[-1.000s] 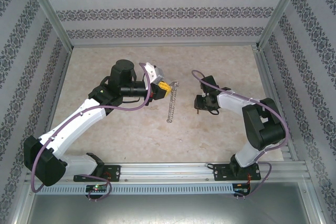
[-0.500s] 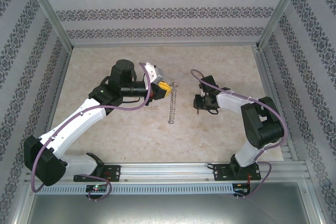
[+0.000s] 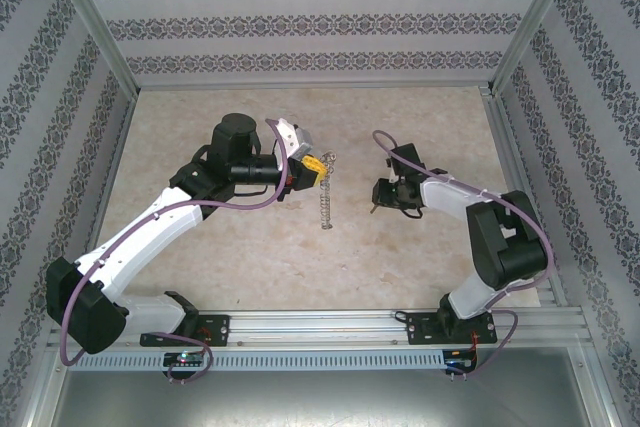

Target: Put the keys on the keyring

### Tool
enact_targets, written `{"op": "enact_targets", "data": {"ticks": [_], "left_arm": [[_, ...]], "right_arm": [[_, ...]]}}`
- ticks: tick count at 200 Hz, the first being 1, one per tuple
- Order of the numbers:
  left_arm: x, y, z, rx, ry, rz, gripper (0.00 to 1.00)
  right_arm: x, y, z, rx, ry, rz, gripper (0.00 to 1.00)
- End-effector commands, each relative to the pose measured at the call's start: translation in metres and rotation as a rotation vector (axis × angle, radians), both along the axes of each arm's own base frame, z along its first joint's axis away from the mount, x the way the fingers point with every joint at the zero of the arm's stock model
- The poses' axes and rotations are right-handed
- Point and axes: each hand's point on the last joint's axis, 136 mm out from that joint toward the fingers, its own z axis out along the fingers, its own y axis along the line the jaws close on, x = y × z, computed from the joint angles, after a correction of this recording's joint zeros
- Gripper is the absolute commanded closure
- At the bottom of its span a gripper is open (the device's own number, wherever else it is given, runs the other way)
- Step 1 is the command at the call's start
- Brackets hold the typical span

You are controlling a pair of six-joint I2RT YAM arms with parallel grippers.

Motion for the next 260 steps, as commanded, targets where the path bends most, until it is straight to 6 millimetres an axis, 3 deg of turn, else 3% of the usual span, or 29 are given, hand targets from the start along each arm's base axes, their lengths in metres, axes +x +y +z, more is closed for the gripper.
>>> {"op": "enact_targets", "data": {"ticks": [1,82,154,260], "left_arm": [[-0.002,-0.006,0.013,-0.043,-0.032,-0.028,1.0],[0.0,-0.008,0.012,-0.047,-0.025,-0.03,1.0],[0.0,-0.007,0.012,-0.051,-0.025,-0.026,1.0],[-0.002,-0.007,0.014,-0.059,-0.026,-0.026,1.0]], "right_arm": [[0.001,-0.002,0.01,0.015,-0.033,0.007,0.63],[0.007,0.007,-0.009,0.034,0.01,0.046,0.6],[-0.002,0.01,-0.017,0.019,0.035,0.067,0.62],[-0.005,0.014,-0.015,0.003,0.036,0.076,0.86]]}}
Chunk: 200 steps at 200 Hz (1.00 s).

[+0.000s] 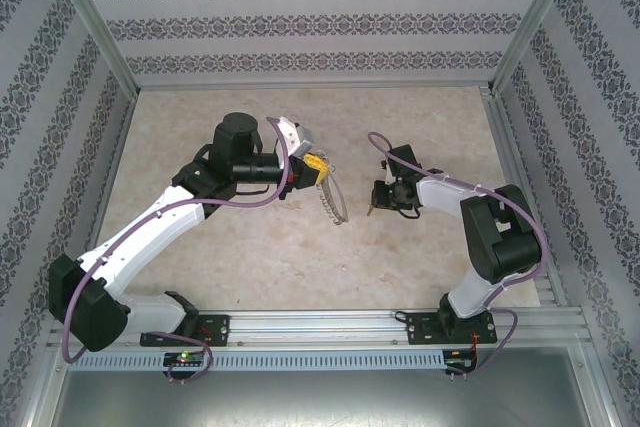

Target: Put the keys on the keyring

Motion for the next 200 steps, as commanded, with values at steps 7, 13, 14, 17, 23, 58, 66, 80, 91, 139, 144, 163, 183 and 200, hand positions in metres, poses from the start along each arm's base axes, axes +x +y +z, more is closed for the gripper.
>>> {"op": "enact_targets", "data": {"ticks": [7,13,14,17,23,58,66,80,91,139,144,163,183,200], "left_arm": [[-0.005,-0.004,0.014,-0.046,-0.04,-0.028,1.0],[-0.005,-0.004,0.014,-0.047,-0.041,-0.029,1.0],[-0.005,-0.004,0.014,-0.047,-0.041,-0.029,1.0],[-0.005,-0.004,0.014,-0.046,-0.04,-0.028,1.0],[-0.005,-0.004,0.014,-0.046,-0.04,-0.029,1.0],[-0.005,-0.004,0.014,-0.046,-0.04,-0.028,1.0],[-0.005,-0.004,0.013,-0.046,-0.039,-0.029,1.0],[-0.005,-0.004,0.014,-0.047,-0.042,-0.028,1.0],[-0.005,-0.004,0.014,-0.046,-0.042,-0.028,1.0],[-0.005,-0.004,0.014,-0.044,-0.039,-0.029,1.0],[-0.005,-0.004,0.013,-0.043,-0.038,-0.029,1.0],[-0.006,-0.004,0.013,-0.042,-0.036,-0.031,1.0],[-0.006,-0.003,0.014,-0.042,-0.037,-0.031,1.0],[-0.006,-0.003,0.015,-0.043,-0.039,-0.031,1.0]], "right_arm": [[-0.002,0.002,-0.002,-0.015,0.009,0.019,0.89],[-0.002,0.003,-0.003,-0.014,0.01,0.021,0.9],[-0.002,0.003,-0.003,-0.013,0.01,0.021,0.9],[-0.002,0.004,-0.003,-0.012,0.009,0.024,0.9],[-0.001,0.005,-0.003,-0.008,0.008,0.025,0.92],[-0.001,0.011,-0.001,0.015,0.006,0.034,1.0],[-0.001,0.012,0.002,0.021,0.001,0.036,1.0],[-0.002,0.014,0.007,0.037,-0.007,0.041,1.0],[-0.003,0.015,0.013,0.051,-0.017,0.042,1.0],[-0.014,0.018,0.033,0.086,-0.055,0.04,1.0],[-0.014,0.016,0.033,0.08,-0.058,0.034,1.0],[-0.011,0.007,0.029,0.022,-0.063,0.019,0.64],[-0.005,0.001,0.023,-0.04,-0.053,0.031,0.5],[0.0,-0.001,0.017,-0.071,-0.039,0.043,0.5]]}}
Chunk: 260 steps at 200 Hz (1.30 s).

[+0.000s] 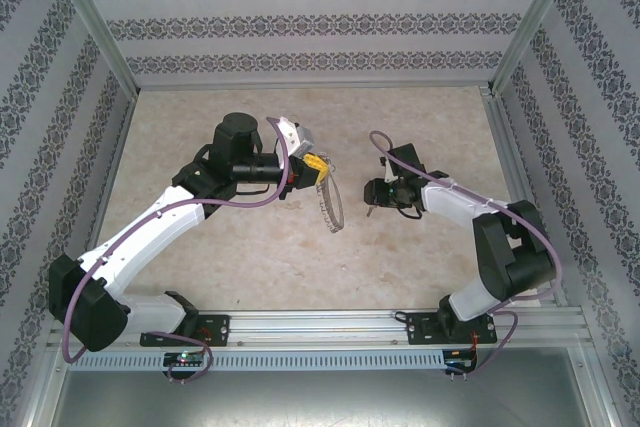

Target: Put the keys on the keyring

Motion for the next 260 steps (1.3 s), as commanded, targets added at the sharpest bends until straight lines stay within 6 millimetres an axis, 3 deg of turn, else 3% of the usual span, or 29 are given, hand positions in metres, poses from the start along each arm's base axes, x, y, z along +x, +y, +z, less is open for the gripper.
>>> {"op": "enact_targets", "data": {"ticks": [1,31,106,167,203,221,255,260], "left_arm": [[-0.007,-0.003,0.015,-0.041,-0.036,-0.031,1.0],[-0.007,-0.003,0.016,-0.041,-0.041,-0.03,1.0],[-0.004,-0.004,0.015,-0.037,-0.041,-0.028,1.0],[-0.004,-0.004,0.014,-0.039,-0.037,-0.026,1.0],[-0.004,-0.004,0.014,-0.043,-0.036,-0.027,1.0],[-0.004,-0.004,0.014,-0.043,-0.036,-0.028,1.0],[-0.005,-0.004,0.014,-0.044,-0.034,-0.029,1.0],[-0.005,-0.004,0.013,-0.042,-0.032,-0.028,1.0]], "right_arm": [[0.005,-0.008,-0.011,-0.087,0.024,0.01,0.5],[0.01,-0.003,-0.023,-0.085,0.05,0.025,0.51],[0.018,0.006,-0.028,-0.064,0.06,0.043,0.58],[0.01,0.015,-0.029,-0.028,0.061,0.059,0.83],[0.008,0.017,-0.026,-0.018,0.056,0.061,0.9],[0.007,0.018,-0.024,-0.012,0.052,0.065,1.0],[0.006,0.018,-0.014,0.006,0.031,0.048,1.0],[0.006,0.018,-0.011,0.013,0.025,0.04,0.88]]}}
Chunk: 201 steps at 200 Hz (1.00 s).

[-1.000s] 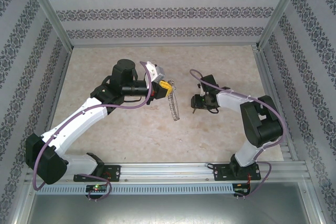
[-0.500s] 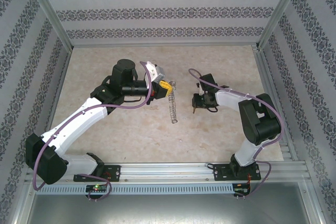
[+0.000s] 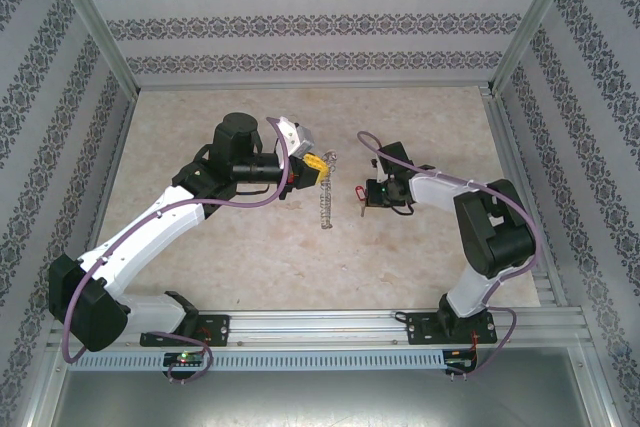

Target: Put the keys on the keyring

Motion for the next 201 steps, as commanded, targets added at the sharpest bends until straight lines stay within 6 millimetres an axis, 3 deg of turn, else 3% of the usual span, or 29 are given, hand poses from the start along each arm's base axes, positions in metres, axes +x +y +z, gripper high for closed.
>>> {"op": "enact_targets", "data": {"ticks": [1,8,13,32,99,157,201], "left_arm": [[-0.005,-0.004,0.012,-0.042,-0.033,-0.029,1.0],[-0.004,-0.004,0.013,-0.042,-0.033,-0.026,1.0],[-0.004,-0.004,0.012,-0.041,-0.032,-0.026,1.0],[-0.005,-0.004,0.012,-0.042,-0.032,-0.026,1.0],[-0.005,-0.002,0.011,-0.046,-0.03,-0.02,1.0],[-0.004,-0.003,0.011,-0.048,-0.033,-0.015,1.0],[-0.005,-0.002,0.011,-0.054,-0.033,-0.015,1.0]], "right_arm": [[-0.003,0.007,0.015,0.035,-0.029,-0.008,0.84],[-0.002,0.006,0.018,0.039,-0.037,-0.019,0.64],[0.0,0.007,0.02,0.041,-0.044,-0.022,0.56],[0.006,0.008,0.024,0.035,-0.058,-0.014,0.45],[0.02,0.028,0.004,0.022,-0.015,0.085,0.47],[-0.007,0.041,-0.003,0.048,0.028,0.12,0.65],[-0.025,0.042,-0.008,0.03,0.035,0.123,0.67]]}}
